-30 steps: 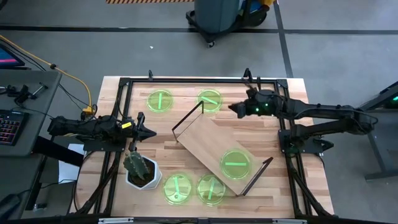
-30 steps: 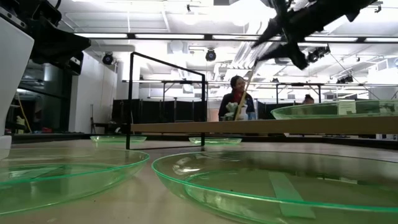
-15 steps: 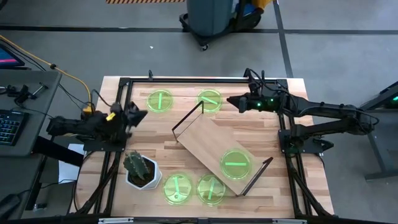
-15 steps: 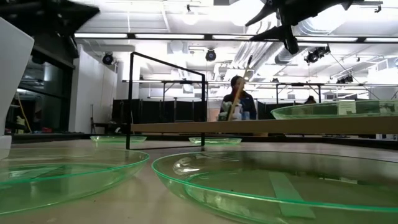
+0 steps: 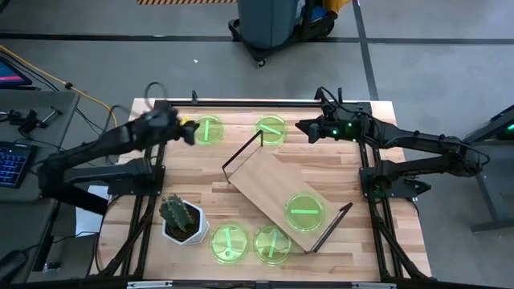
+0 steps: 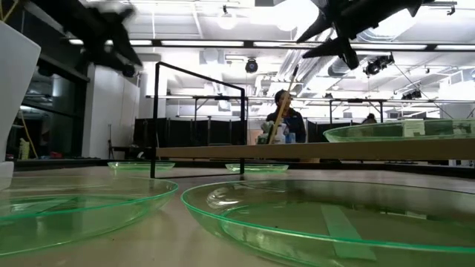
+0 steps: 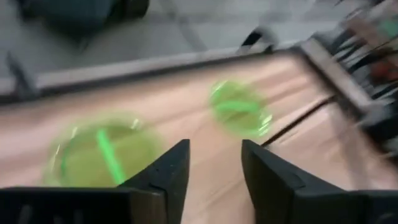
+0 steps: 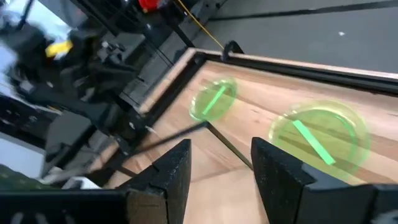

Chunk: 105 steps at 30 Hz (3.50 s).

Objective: Place and stack plates onto a shelf
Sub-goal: Put the top left transparent green plate on the shelf

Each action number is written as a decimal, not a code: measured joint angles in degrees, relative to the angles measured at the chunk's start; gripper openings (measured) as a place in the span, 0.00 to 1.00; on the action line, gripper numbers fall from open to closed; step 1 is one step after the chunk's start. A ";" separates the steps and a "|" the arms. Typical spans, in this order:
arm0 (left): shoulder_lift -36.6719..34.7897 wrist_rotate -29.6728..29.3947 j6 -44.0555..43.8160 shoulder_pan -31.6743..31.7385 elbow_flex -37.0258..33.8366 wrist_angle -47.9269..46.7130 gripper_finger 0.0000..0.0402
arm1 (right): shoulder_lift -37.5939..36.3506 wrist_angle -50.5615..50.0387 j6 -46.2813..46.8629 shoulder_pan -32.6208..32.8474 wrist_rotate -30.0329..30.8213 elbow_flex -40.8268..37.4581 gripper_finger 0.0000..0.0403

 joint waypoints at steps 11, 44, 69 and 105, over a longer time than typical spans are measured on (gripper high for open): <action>11.27 -0.08 -19.29 12.71 -8.29 -4.08 0.48 | 0.02 -9.03 -2.41 -0.32 -0.72 0.00 0.37; 39.53 -14.45 -36.63 14.22 -16.06 26.56 0.47 | 0.02 -9.01 -5.82 -0.32 0.98 0.00 0.37; 21.48 -15.24 -19.90 15.76 -13.67 26.72 0.00 | 0.04 -8.75 -2.80 -0.16 2.82 0.00 0.37; 52.33 -11.51 -4.57 -34.59 47.15 1.59 0.00 | -0.09 -6.68 -8.65 -4.35 1.86 0.00 0.37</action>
